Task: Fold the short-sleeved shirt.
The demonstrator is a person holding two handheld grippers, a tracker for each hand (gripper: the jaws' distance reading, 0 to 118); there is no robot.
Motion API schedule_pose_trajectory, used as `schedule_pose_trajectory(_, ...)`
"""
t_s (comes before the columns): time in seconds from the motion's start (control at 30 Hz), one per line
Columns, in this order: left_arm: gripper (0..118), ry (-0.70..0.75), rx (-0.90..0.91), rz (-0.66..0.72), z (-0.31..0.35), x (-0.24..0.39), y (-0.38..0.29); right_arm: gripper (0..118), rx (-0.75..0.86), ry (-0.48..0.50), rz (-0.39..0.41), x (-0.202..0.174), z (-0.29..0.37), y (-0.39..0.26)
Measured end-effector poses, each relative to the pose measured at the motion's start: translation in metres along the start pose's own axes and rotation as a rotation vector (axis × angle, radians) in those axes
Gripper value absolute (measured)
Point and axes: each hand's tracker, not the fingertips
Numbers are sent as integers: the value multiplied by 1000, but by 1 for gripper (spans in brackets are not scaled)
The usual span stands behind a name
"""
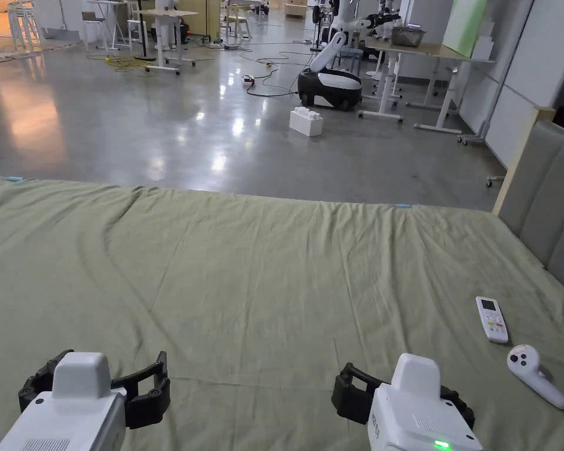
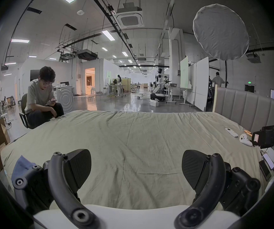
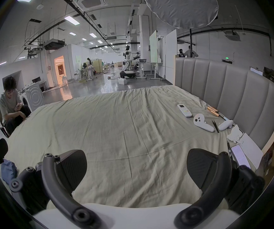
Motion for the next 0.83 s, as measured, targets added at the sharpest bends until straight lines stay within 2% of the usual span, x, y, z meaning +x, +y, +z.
schedule_pose_trajectory(0.27, 110, -10, -14, -4, -1, 0, 0, 118, -36, -18, 8, 2, -9, -9)
schedule_pose_trajectory(0.5, 110, -13, -31, -11, -4, 0, -3, 118, 10, 95, -12, 10, -12, -21)
schedule_pose_trajectory(0.57, 110, -13, -35, -13, -6, 1, -4, 118, 36, 109, 10, 10, -11, -24)
schedule_pose_trajectory(0.83, 110, -17, -33, -21, -11, 4, -6, 118, 146, 53, 106, -2, -7, -21)
